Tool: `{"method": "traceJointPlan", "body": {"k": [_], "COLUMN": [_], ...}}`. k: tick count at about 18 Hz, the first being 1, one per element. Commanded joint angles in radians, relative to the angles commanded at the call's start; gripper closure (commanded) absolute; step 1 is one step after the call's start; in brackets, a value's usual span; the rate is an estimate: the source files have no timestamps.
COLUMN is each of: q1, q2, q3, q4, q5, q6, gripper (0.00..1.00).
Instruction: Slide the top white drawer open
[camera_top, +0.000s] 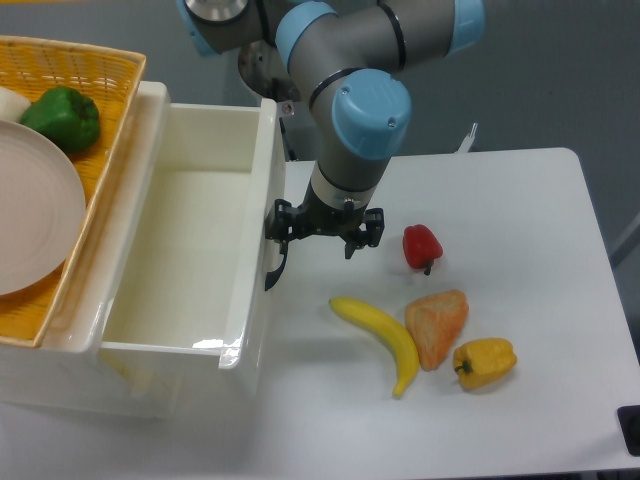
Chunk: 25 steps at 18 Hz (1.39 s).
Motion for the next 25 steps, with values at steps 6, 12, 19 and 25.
{"method": "traceJointPlan", "body": {"k": [6,12,19,25], "q1": [0.023,0.035,0.066,0.078], "q2": [-0.002,-0.002,0.003,0.002], "q3": [0.000,0.000,0.000,0.000], "q4": [0.002,0.000,-0.021,-0.026], "q5": [-0.018,-0.057,-0.109,-0.132], "q6": [0.000,-0.002,-0.002,-0.002], "gripper": [0.00,0.00,0.00,0.00]}}
